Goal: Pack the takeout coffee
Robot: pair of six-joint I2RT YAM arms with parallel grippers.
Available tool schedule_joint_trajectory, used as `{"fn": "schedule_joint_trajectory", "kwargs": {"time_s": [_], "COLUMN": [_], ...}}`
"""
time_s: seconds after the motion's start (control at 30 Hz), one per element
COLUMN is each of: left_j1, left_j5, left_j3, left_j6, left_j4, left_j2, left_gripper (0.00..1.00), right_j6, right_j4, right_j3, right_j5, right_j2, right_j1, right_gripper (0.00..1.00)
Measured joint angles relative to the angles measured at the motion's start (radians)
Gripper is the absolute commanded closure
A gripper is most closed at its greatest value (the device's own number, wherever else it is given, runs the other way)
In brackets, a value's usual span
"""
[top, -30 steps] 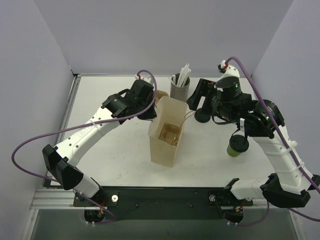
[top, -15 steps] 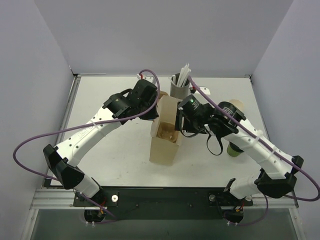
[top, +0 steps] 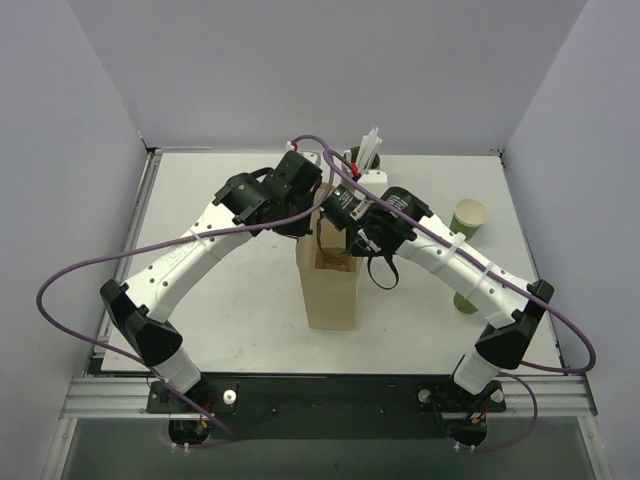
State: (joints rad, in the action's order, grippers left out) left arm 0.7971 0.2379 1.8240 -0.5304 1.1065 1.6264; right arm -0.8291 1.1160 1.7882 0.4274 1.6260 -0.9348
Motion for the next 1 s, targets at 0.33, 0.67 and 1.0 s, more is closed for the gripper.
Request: {"fn": "schedule_joint_trajectory", "kwargs": {"time_s": [0.33,0.67,1.0], "left_j1": [0.000,-0.053,-0.042], "left_j5": [0.246,0.147,0.040], "left_j3": [0.261,0.142,0.348], "left_j6": [0.072,0.066,0.065], "left_j4": [0.187,0.154,0.184], "left_j2": [0.162,0.093,0.126], "left_gripper": [1.00,1.00,1.00], "right_j6": [0.037,0.058,0.086], "right_j4": [0.038,-0.018,-0.074], "right_j3": [0.148,0.148,0.124], "right_j5": [0.116,0.015,-0.086], "right_j2": [-0.005,-0.011,-0.005], "right_j1": [0.005,0.007,0.104], "right_gripper": [1.00,1.00,0.72]}}
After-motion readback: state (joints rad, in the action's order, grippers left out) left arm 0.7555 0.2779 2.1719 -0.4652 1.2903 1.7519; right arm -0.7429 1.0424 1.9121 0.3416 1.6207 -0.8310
